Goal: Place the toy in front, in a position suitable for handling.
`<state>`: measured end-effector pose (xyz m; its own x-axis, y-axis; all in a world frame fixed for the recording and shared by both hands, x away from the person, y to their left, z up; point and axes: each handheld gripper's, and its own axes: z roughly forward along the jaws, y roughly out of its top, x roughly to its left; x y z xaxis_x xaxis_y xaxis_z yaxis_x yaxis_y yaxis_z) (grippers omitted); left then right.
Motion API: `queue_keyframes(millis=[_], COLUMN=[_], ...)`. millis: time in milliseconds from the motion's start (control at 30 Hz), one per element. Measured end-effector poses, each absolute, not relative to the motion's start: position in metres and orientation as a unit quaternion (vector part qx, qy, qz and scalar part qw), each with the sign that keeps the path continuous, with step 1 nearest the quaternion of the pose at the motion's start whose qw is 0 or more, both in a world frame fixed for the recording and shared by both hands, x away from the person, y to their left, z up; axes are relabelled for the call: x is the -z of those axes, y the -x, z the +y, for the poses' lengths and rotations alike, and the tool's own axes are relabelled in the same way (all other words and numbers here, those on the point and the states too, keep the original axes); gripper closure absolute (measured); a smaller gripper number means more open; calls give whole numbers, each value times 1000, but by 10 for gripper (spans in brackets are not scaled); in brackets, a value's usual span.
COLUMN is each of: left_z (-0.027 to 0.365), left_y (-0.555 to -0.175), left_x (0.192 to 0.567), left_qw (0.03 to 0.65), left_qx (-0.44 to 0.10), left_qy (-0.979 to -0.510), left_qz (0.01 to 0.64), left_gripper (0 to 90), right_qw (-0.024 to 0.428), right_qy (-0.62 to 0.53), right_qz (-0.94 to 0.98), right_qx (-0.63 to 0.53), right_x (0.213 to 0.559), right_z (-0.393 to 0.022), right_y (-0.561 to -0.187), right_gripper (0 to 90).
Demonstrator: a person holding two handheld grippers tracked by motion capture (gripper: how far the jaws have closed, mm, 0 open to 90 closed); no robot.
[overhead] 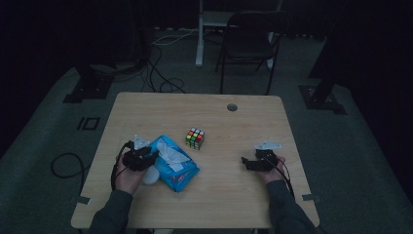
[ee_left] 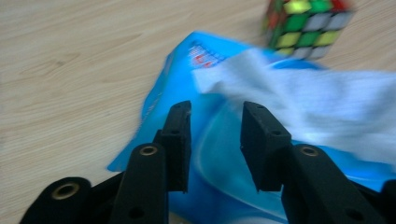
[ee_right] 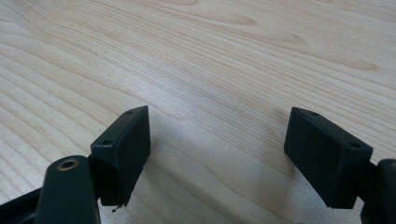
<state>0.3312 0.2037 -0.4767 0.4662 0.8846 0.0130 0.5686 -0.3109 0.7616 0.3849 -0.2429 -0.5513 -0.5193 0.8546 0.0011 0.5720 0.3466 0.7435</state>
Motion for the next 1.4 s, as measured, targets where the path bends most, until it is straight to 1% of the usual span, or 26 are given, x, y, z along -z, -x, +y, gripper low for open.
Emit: queue_keyframes(millis=[133, 200, 333, 433, 467, 500, 533, 600, 700, 767, 833, 933, 1067, 1267, 1400], left_z=[191, 182, 163, 147, 144, 141, 136, 134, 136, 138, 138, 146, 163, 188, 198], left_y=[-308, -295, -277, -268, -266, -264, -261, -260, -260, -261, -260, -259, -261, -275, -285], left_x=[467, 463, 459, 465, 468, 470, 475, 479, 484, 486, 487, 487, 488, 488, 489], left_qw=[381, 403, 422, 410, 407, 401, 382, 364, 349, 344, 332, 323, 308, 292, 291], left_qx=[-216, -205, -191, -193, -189, -195, -215, -226, -231, -231, -242, -248, -267, -294, -301], left_qy=[-782, -781, -793, -806, -810, -813, -820, -826, -828, -829, -832, -831, -821, -799, -790], left_qz=[443, 431, 397, 380, 377, 374, 370, 366, 374, 376, 372, 378, 401, 436, 448], left_gripper=[623, 621, 609, 610, 623, 635, 647, 678, 759, 774, 793, 797, 795, 783, 768], right_qw=[199, 199, 199, 199, 199, 199, 199, 199, 199, 199, 199, 199, 199, 199, 199], right_qy=[-448, -448, -448, -448, -448, -448, -448, -448, -448, -448, -448, -448, -448, -448, -448], right_qz=[796, 796, 796, 796, 796, 796, 796, 796, 796, 796, 796, 796, 796, 796, 796], right_qx=[-355, -355, -355, -355, -355, -355, -355, -355, -355, -355, -355, -355, -355, -355, -355], right_x=[551, 551, 551, 551, 551, 551, 551, 551, 551, 551, 551, 551, 551, 551, 551], right_z=[-243, -243, -243, -243, -243, -243, -243, -243, -243, -243, -243, -243, -243, -243, -243], right_y=[-385, -385, -385, -385, -385, -385, -385, -385, -385, -385, -385, -385, -385, -385, -385], right_gripper=[226, 227, 226, 227, 226, 227, 227, 227, 227, 227, 226, 226, 226, 226, 226])
